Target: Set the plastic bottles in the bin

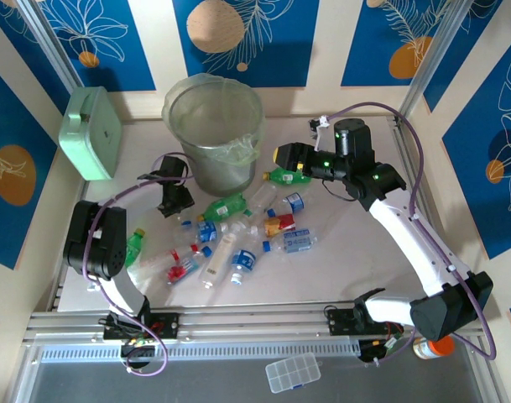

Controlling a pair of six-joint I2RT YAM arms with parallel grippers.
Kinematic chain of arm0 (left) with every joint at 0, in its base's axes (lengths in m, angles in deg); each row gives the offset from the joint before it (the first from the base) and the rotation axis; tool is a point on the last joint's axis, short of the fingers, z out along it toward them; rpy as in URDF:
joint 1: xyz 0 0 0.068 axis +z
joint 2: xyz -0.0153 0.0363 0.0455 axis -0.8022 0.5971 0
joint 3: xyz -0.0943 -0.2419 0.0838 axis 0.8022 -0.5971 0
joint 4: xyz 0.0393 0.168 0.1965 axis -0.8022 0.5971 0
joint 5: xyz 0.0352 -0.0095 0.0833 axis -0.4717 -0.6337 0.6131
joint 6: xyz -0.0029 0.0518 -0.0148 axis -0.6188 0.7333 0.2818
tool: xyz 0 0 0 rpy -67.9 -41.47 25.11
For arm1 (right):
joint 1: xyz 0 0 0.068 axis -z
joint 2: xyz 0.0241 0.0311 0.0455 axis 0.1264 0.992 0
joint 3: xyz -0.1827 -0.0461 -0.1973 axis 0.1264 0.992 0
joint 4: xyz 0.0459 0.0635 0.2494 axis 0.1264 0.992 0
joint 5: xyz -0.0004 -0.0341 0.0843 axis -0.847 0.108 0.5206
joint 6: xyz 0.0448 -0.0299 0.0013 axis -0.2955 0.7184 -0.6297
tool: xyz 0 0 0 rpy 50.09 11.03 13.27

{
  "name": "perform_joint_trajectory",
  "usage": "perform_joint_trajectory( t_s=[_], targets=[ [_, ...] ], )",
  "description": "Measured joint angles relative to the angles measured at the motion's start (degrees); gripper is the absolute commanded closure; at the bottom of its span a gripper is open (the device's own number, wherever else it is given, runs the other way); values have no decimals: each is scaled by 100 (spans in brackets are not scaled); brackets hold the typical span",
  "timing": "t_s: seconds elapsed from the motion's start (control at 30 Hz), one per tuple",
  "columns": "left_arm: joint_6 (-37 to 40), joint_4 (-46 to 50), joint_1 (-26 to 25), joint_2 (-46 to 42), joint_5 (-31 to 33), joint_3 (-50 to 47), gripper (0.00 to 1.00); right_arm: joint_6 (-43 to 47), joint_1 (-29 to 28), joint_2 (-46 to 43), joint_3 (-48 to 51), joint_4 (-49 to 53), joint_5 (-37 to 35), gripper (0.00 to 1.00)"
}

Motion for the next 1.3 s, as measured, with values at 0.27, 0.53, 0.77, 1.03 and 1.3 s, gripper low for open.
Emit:
perform_joint_trajectory(
  t_s=[0.27, 0.53, 0.77, 1.03, 1.3],
  targets=[
    [9, 234, 33, -313, 192, 26, 52, -15, -116, 0, -7, 48, -240, 28],
    [164, 251, 37, -1700, 262, -4, 64, -179, -356, -20, -70, 238, -1054, 28],
    [492, -39, 20, -3230, -284, -638, 71, -39, -422, -149, -70, 216, -903, 29],
    [1228, -404, -188, -4367, -1521, -695, 70, -2, -431, -238, -68, 166, -868, 29],
    [1735, -898, -378, -4380, -2649, -140, 70, -4, -431, -450, 0, 63, -1025, 29]
  ],
)
